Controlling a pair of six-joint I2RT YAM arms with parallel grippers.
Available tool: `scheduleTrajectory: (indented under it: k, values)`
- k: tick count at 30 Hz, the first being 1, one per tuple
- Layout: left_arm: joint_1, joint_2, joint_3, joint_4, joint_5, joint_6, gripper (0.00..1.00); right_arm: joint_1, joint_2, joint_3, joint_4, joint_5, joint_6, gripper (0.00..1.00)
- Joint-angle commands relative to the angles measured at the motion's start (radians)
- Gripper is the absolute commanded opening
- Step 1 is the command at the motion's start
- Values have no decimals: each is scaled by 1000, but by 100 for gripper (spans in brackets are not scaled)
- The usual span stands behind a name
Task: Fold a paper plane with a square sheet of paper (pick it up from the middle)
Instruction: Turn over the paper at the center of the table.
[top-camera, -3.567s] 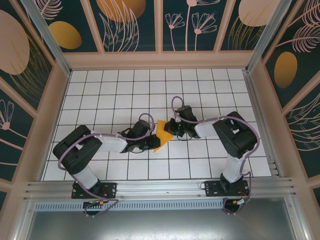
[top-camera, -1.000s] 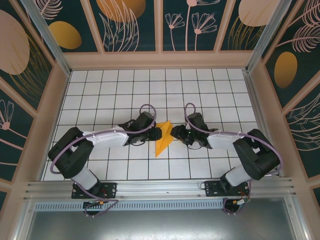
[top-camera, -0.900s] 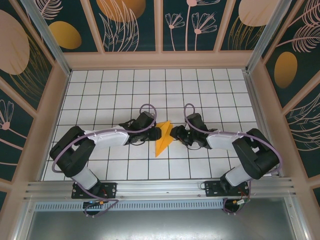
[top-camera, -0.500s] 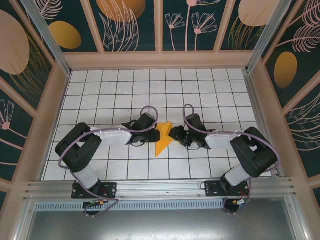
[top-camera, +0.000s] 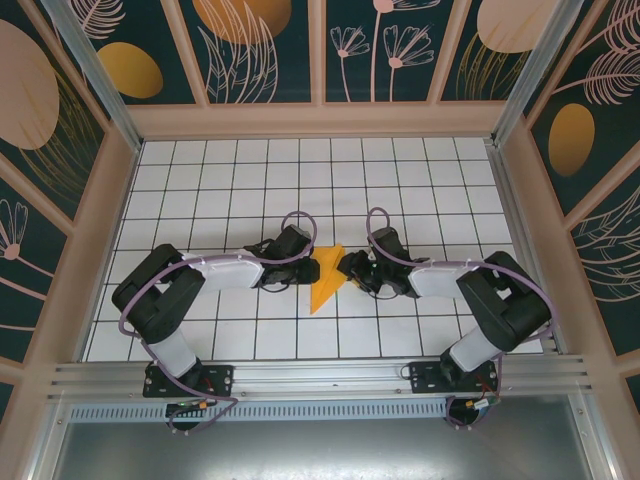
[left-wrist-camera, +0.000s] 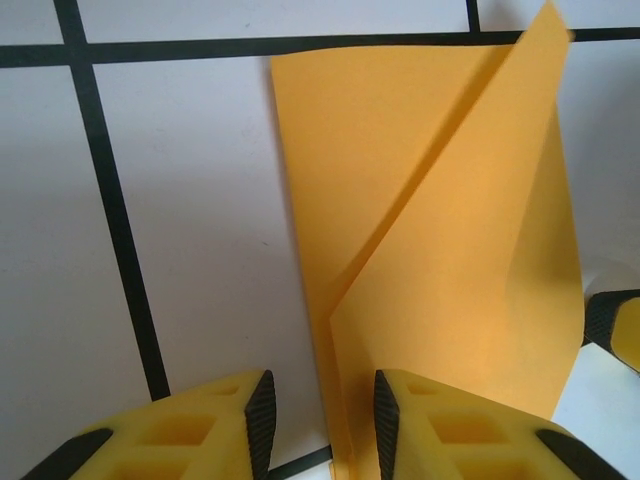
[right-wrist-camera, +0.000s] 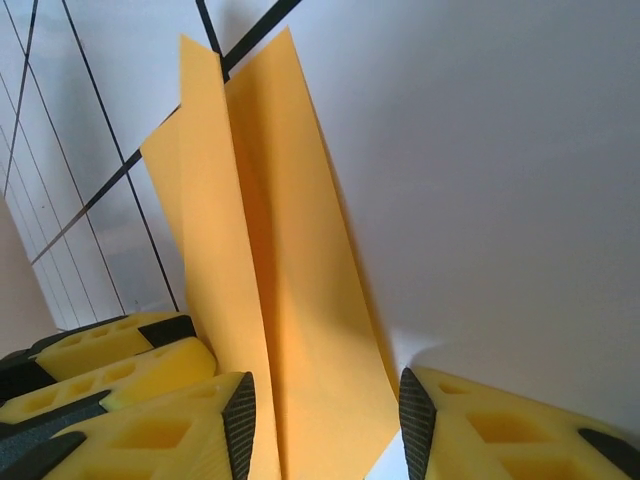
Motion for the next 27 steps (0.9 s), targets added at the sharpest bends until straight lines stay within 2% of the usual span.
scheduleTrajectory:
  k: [1, 21, 27]
  values:
    - [0, 45, 8, 3, 34, 14, 33, 16, 34, 3, 42, -11, 35, 46]
    - [-1, 51, 2, 13, 48, 7, 26, 18, 76, 61, 104, -67, 9, 49]
    - [-1, 52, -9, 28, 56, 0, 25, 19, 104, 75, 158, -125, -9, 50]
